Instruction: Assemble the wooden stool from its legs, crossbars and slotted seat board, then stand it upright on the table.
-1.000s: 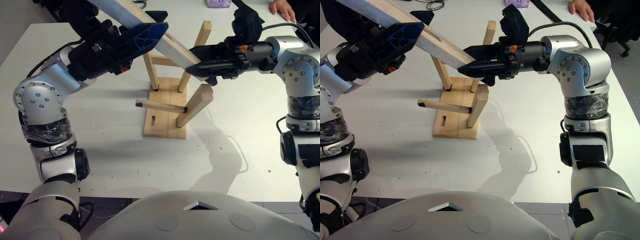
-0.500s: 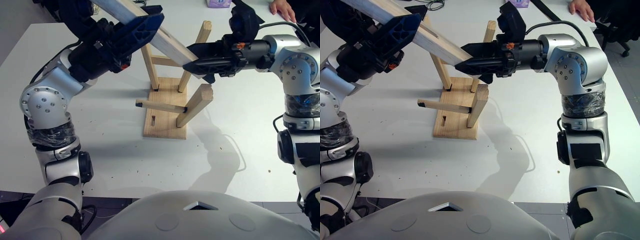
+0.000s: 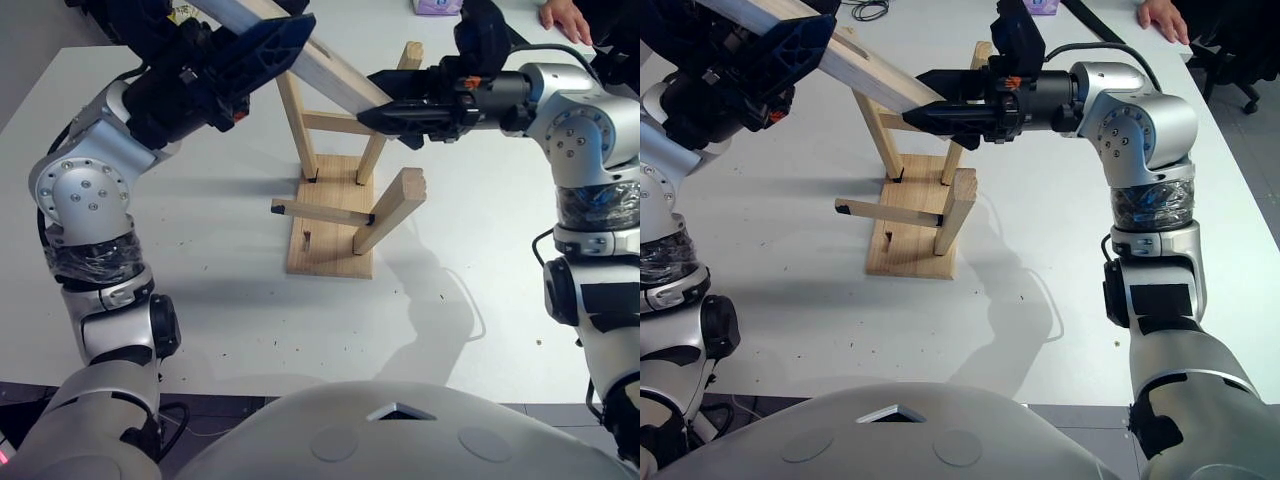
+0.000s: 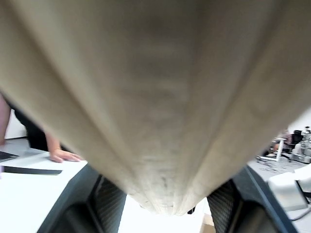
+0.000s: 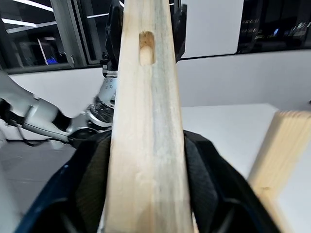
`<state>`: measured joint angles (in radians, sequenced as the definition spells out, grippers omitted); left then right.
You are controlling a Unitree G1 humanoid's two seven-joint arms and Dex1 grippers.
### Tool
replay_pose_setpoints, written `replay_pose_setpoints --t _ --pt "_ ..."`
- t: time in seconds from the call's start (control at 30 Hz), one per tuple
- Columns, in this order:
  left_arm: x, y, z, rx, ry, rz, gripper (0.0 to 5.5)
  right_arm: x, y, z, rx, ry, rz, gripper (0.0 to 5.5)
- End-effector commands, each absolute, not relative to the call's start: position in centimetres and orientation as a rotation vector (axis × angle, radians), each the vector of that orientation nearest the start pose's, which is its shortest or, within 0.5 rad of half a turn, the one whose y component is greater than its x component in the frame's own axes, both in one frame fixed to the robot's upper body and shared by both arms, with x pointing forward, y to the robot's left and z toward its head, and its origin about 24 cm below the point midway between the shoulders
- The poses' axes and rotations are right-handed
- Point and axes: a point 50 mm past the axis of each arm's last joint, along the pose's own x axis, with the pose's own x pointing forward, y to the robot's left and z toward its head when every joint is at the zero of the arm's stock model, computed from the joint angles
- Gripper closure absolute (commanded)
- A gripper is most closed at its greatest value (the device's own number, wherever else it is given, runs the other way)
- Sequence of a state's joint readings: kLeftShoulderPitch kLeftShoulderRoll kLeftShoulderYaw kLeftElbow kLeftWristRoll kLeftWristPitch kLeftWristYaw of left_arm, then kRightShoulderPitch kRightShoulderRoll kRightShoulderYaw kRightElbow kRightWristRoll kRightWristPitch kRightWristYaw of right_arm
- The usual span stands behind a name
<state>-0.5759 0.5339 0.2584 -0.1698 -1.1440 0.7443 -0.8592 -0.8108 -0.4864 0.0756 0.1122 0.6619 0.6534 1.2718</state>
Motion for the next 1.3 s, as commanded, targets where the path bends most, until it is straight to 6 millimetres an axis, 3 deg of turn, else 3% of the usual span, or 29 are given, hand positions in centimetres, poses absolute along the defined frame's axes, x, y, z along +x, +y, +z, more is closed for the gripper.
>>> replay_pose_setpoints --t 0.03,0.2,0.3,0.53,0.7,0.87,1.0,1.2,1.3 --pt "27.2 17.9 24.6 -0.361 -0.276 -1.31 3.43 31.2 -13.2 21.5 0.018 -0.015 1.522 2.56" --pt "27.8 18.4 24.8 -0.281 -0.282 -1.284 3.43 31.1 -13.5 21.0 0.008 -0.006 1.497 1.77" --pt "28.0 20.2 25.3 -0.197 -0.288 -1.235 3.43 31.2 -14.5 21.5 0.036 -0.035 1.438 1.28" --pt "28.2 22.8 26.1 -0.089 -0.253 -1.212 3.44 30.7 -18.1 22.4 0.124 -0.168 1.251 1.22" --pt "27.4 23.6 22.7 0.032 -0.029 -1.3 3.44 29.9 -21.2 22.0 0.163 -0.254 1.028 1.22" --pt "27.9 24.5 21.7 0.14 0.02 -1.307 3.44 28.3 -23.2 22.0 0.184 -0.323 0.886 1.22" --pt "28.4 24.5 21.8 0.148 -0.017 -1.304 3.44 28.0 -23.8 22.1 0.188 -0.331 0.844 1.22" --pt "26.6 23.1 18.3 0.124 0.091 -1.41 3.44 28.0 -23.9 22.2 0.179 -0.319 0.836 1.22" --pt "26.1 22.6 17.7 0.134 0.121 -1.45 3.44 27.7 -24.6 22.5 0.174 -0.324 0.809 1.22"
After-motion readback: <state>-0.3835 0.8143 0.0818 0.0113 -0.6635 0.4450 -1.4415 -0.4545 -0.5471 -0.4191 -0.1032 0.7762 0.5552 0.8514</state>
